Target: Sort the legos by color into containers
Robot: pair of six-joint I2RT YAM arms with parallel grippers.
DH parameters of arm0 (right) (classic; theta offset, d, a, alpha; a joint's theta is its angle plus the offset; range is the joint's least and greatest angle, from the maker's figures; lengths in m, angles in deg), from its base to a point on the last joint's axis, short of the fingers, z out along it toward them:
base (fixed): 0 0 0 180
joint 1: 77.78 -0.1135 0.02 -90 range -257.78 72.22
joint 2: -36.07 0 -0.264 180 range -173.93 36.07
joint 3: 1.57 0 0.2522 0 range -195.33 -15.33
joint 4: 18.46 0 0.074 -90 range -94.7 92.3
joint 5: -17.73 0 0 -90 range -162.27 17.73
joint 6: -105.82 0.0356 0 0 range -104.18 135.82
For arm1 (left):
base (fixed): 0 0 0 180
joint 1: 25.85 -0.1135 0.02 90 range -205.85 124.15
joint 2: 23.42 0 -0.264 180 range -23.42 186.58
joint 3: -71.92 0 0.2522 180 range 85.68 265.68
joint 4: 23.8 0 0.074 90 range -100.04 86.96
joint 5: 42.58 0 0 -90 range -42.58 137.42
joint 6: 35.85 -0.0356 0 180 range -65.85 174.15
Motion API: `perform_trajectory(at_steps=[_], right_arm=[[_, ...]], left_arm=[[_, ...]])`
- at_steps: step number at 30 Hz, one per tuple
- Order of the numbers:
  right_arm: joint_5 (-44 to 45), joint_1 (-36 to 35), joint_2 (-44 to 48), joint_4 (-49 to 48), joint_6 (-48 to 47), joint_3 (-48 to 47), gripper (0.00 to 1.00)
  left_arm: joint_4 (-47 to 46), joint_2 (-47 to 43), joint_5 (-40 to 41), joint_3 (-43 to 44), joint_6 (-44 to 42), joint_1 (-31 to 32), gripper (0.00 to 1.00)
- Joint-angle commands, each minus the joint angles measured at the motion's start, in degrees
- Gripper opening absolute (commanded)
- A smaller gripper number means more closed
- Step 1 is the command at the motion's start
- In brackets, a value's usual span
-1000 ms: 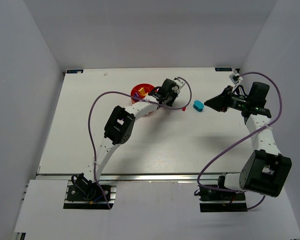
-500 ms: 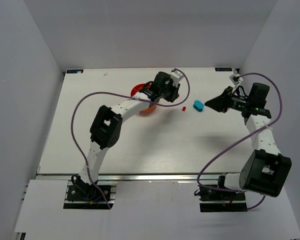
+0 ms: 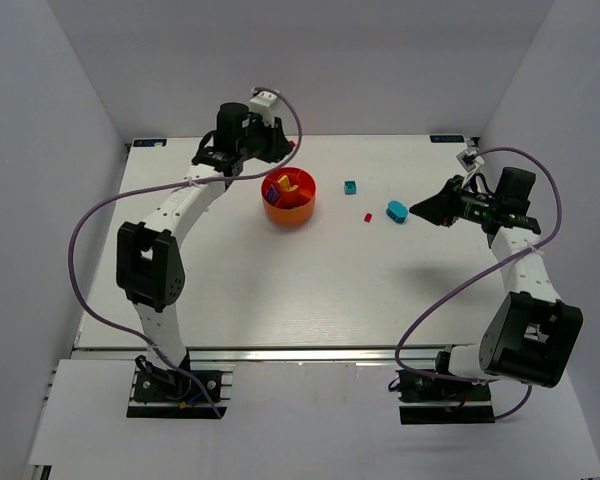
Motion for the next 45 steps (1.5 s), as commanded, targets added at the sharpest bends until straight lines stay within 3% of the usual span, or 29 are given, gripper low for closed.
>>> perform_trajectory(at_steps=[1,9,17,23,26,33,37,40,42,45], right_arm=[[-0.1,0.4,-0.5,-0.2,-1.3,-0.6,0.28],[-0.1,0.3,-2.3,0.1,-1.7,-0.7,0.28],[0.0,0.3,-3.1,0.7,-2.1,-1.0,0.29],[0.0,0.3,-3.5,0.8,-2.3,-1.0,0.29],[0.0,0.3,-3.7,1.0,-2.4,-1.1,0.30],[0.0,0.3,-3.5,1.1,-2.4,-1.1,0.30],[-0.3,0.3,-3.4,1.4,-2.9,-1.1,0.32],[-1.5,-0.4,-3.3,3.6,-7.3,-1.5,0.45],[-2.3,-2.1,-4.1,6.8,-14.7,-2.6,0.67],[2.7,-6.1,-6.9,13.9,-21.4,-6.3,0.80]], left_arm=[[4.4,0.8,-6.1,-2.4,0.5,-4.0,0.08],[4.1,5.2,-7.5,-1.5,-0.5,-9.0,0.12],[4.3,11.9,-9.0,1.2,-0.2,-9.0,0.18],[4.5,13.2,-8.6,2.6,-0.5,-9.0,0.33],[4.9,13.3,-7.9,3.1,-0.6,-9.0,0.50],[5.2,13.2,-7.9,3.6,-0.7,-9.0,0.59],[4.5,11.7,-7.3,3.9,-0.2,-9.0,0.59],[3.2,7.9,-4.8,2.5,1.3,-9.0,0.55],[0.6,4.6,-1.2,0.4,3.0,-9.6,0.48],[-3.0,-4.5,4.9,-6.7,5.3,-10.9,0.25]])
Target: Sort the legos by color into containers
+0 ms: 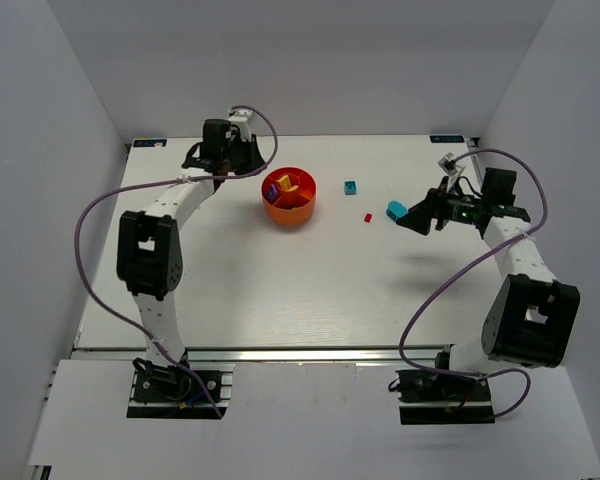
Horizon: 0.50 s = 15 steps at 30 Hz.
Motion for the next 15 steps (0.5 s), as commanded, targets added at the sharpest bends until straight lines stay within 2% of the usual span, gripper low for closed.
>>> perform_trajectory(at_steps=[1,3,4,5,6,7,8,10,11,15], right_arm=[[6.7,-5.8,-3.1,7.4,-11.1,-5.6,0.80],[12.3,-8.8,-5.2,6.7,-11.0,-7.1,0.79],[20.5,-10.9,-5.8,4.9,-7.5,-7.1,0.77],[24.5,-12.8,-6.9,1.4,-5.1,-7.3,0.64],[31.9,-15.7,-7.7,0.8,-0.5,-8.6,0.44],[34.6,-16.7,-9.0,0.7,1.3,-9.9,0.44],[37.0,-17.4,-11.4,0.8,3.0,-11.1,0.31],[41.1,-20.0,-15.3,3.0,7.6,-15.3,0.28],[42.0,-20.3,-16.7,3.8,9.0,-16.5,0.29],[49.5,-23.0,-22.4,6.6,17.2,-20.9,0.41]], left_arm=[[-6.1,-15.5,7.6,-6.0,3.2,-2.0,0.22],[-10.1,-24.6,9.0,-15.2,5.2,-2.5,0.24],[-11.5,-27.6,9.0,-18.5,5.9,-2.5,0.30],[-11.7,-33.5,8.9,-24.7,7.4,-3.0,0.36],[-11.7,-36.4,8.8,-27.4,8.2,-3.0,0.58],[-11.7,-39.2,8.8,-30.2,8.9,-3.0,0.67],[-11.7,-41.7,8.5,-35.4,10.0,-3.0,0.72],[-11.3,-49.3,8.0,-40.4,10.4,-3.0,0.81],[-11.0,-51.6,7.9,-44.9,10.1,-3.0,0.82],[-8.3,-63.2,9.8,-53.0,7.4,-3.0,0.85]])
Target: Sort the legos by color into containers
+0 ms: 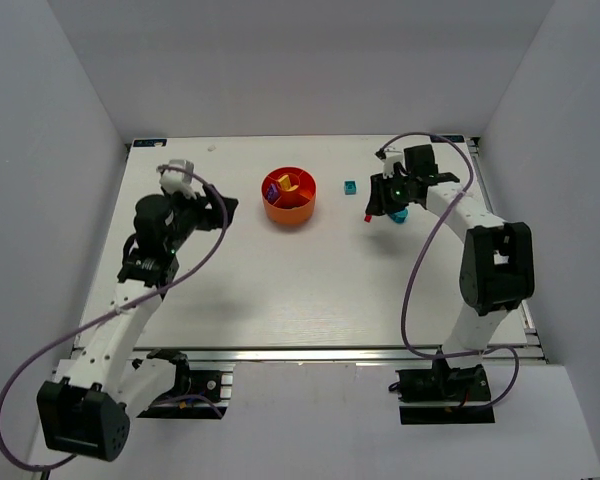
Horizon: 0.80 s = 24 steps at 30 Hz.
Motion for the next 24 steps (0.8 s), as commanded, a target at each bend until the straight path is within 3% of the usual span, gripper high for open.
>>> perform_trajectory(at_steps=[1,3,10,24], right_arm=[[12.5,-1.4,-3.3,1.5,10.3,-3.7,0.46],[16.7,-2.1,-4.7,-0.1,14.7,-3.7,0.50],[22.7,-4.5,-9.7,-0.8,21.6,-6.7,0.54],[30.6,-6.9,-17.6,0.4,25.8,-12.1,0.51]], left_arm=[[4.9,-5.4,3.1,-5.6,-1.5,0.7,0.86],[6.7,-8.3,9.4,-7.1,-3.1,1.7,0.91],[7.1,-9.5,8.5,-6.9,-2.4,1.0,0.91],[7.5,-10.7,9.5,-6.9,-3.0,1.0,0.91]])
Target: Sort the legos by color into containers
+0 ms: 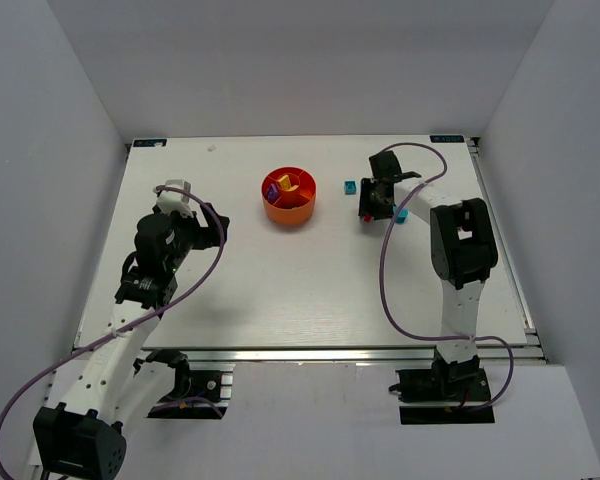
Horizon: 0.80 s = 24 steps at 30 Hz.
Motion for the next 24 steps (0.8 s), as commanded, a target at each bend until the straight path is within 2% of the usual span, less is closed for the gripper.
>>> perform_trajectory(at_steps=[1,6,14,15,17,18,23,24], right_arm=[[2.9,-0.3,-0.6,-0.2,2.0,-2.0,0.50],[3.5,-0.5,-1.5,-0.4,2.5,-1.3,0.43],[3.5,-0.5,-0.3,-0.2,1.0,-0.4,0.20],[2.9,-0.5,0.1,-0.2,0.4,-0.6,0.12],[0.7,-0.5,0.7,-0.6,-2.5,-1.9,0.06],[0.0,-0.8,1.0,-1.3,-4.2,-2.7,0.00],[-3.5,-3.6,4.2,-6.0,-20.3,-7.0,0.00],[-7.2,-4.2,5.1,-7.2,-22.7,-9.2,0.00]], left_arm=[[0.4,-1.4,0.5,0.9,-0.5,-0.3,0.91],[0.4,-1.5,0.5,0.9,-0.4,-0.3,0.91],[0.4,-1.6,0.6,0.8,-0.5,-0.3,0.91],[0.4,-1.6,0.6,0.8,-0.5,-0.3,0.91],[0.2,-1.8,0.6,0.7,-0.5,-0.3,0.91],[0.2,-1.8,0.6,0.8,-0.5,-0.3,0.91],[-0.7,-2.3,-0.1,0.1,-0.6,-0.3,0.91],[-1.0,-2.7,-0.3,0.0,-0.5,-0.3,0.91]])
